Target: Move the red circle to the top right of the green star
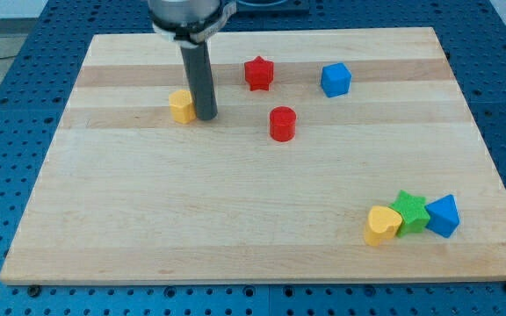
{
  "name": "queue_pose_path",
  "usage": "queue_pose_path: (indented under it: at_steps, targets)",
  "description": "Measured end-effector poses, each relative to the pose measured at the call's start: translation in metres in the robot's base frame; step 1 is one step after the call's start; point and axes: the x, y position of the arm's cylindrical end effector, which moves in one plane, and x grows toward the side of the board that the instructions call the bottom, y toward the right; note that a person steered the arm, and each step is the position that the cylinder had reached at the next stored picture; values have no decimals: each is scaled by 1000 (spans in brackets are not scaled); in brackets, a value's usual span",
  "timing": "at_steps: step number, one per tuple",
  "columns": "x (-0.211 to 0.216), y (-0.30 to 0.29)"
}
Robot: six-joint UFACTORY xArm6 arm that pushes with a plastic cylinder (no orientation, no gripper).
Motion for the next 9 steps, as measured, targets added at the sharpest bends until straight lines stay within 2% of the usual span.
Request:
queue_pose_path:
  at_steps: [1,3,4,5,6,9]
  targets:
    - [-2,53]
    - [44,146]
    - [43,131]
    - [38,91]
    - [70,96]
    - [100,216]
